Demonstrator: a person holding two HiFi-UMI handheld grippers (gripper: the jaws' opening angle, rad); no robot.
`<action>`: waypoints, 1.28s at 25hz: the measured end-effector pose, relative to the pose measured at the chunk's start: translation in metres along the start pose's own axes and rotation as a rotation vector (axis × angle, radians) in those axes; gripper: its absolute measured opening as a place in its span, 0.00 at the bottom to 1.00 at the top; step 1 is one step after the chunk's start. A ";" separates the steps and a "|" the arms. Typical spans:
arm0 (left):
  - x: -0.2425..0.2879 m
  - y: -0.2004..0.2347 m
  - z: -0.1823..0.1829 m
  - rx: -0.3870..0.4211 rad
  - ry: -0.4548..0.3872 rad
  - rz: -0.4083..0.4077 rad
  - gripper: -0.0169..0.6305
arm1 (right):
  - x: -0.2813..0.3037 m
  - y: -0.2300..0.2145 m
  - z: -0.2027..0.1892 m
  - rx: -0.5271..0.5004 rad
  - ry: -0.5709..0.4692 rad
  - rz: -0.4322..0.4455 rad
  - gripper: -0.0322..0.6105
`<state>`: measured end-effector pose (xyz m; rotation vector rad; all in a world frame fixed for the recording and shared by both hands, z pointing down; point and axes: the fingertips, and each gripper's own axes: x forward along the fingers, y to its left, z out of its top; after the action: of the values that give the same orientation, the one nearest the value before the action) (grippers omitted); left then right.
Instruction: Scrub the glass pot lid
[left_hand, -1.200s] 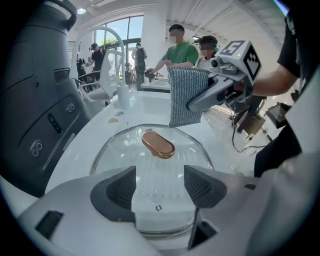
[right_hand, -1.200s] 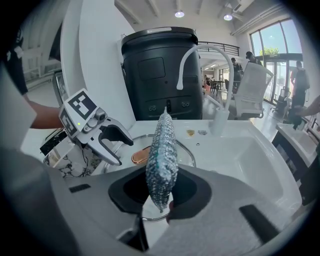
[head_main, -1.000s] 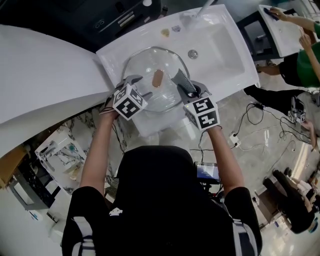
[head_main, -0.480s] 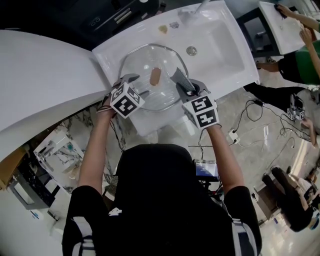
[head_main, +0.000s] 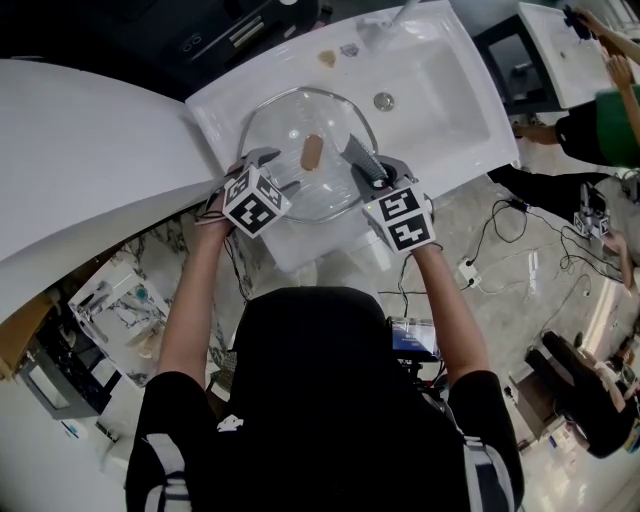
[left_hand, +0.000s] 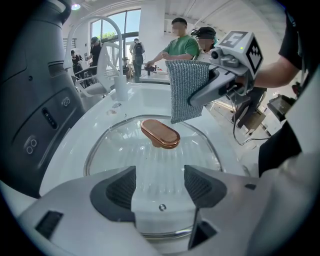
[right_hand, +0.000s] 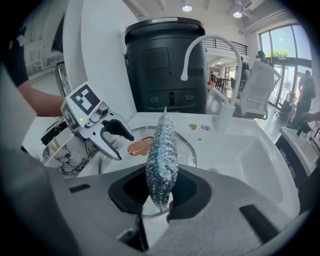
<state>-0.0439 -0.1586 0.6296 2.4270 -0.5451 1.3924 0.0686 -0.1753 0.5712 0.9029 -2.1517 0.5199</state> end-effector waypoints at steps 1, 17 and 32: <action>0.000 0.000 0.000 -0.001 0.000 0.000 0.45 | 0.001 -0.002 0.000 -0.008 0.003 -0.005 0.15; 0.000 0.001 0.001 -0.009 0.000 0.008 0.45 | 0.020 -0.032 0.016 -0.071 -0.015 -0.051 0.15; 0.001 0.000 0.000 -0.016 -0.001 0.017 0.45 | 0.037 -0.043 0.016 -0.077 -0.077 -0.095 0.15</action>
<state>-0.0431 -0.1590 0.6304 2.4162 -0.5765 1.3889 0.0745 -0.2299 0.5918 0.9907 -2.1702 0.3577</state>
